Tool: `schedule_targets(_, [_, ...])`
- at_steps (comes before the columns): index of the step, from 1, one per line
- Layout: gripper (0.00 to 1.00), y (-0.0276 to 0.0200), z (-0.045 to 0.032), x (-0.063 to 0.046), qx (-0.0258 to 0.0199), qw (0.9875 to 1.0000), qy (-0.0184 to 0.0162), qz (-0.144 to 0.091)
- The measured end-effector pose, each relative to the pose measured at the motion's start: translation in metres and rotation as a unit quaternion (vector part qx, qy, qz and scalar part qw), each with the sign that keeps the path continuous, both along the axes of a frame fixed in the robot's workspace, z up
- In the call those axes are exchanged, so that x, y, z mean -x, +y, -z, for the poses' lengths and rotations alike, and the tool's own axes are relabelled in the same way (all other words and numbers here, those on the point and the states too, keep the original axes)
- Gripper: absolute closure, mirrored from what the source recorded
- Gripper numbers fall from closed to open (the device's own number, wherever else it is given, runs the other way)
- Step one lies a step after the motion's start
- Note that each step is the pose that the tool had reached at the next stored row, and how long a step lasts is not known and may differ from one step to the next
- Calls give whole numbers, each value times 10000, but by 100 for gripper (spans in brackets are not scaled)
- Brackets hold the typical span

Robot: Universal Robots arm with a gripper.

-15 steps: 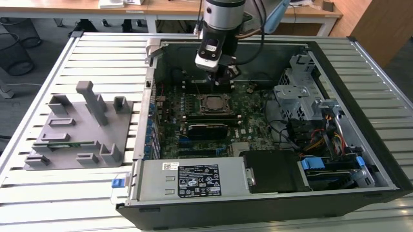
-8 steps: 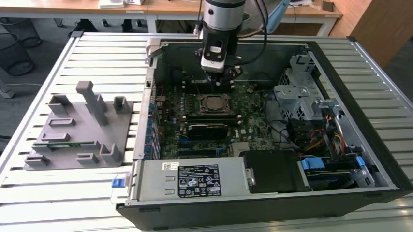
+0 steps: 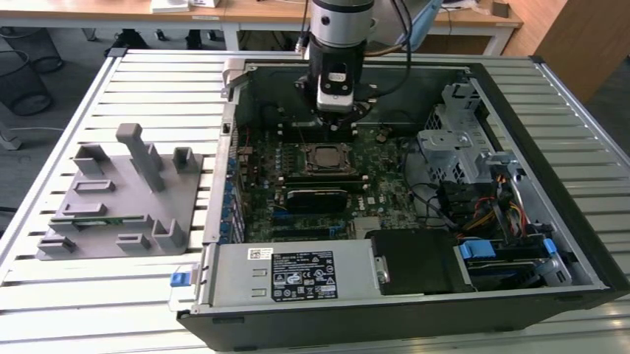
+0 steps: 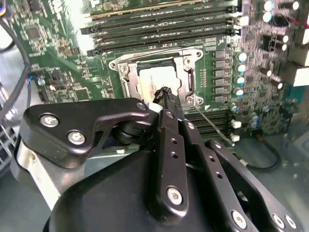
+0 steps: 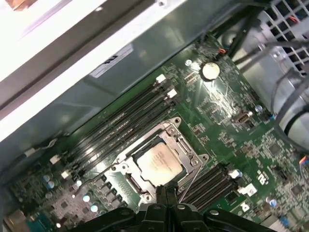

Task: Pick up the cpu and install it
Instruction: 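Install the first cpu locking lever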

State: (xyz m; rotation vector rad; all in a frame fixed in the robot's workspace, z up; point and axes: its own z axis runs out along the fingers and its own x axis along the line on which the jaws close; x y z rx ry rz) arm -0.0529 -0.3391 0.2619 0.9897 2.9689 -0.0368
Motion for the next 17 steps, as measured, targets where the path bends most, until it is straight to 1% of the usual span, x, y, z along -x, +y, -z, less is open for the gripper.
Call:
schedule_targets(2, [89, 0, 2, 0, 0, 9998, 0, -185])
schedule_targets(5, [89, 0, 4, 0, 0, 9990, 0, -455])
schedule_targets(7, [89, 0, 6, 0, 0, 9980, 0, -637])
schedule_targets(9, [89, 0, 7, 0, 0, 9967, 0, -816])
schedule_targets(10, [89, 0, 8, 0, 0, 9959, 0, -906])
schedule_targets(13, [89, 0, 10, 0, -1, 9930, 0, -1180])
schedule_targets(15, [89, 0, 12, 0, 0, 9907, 0, -1361])
schedule_targets(17, [89, 0, 14, 0, -1, 9881, 0, -1539])
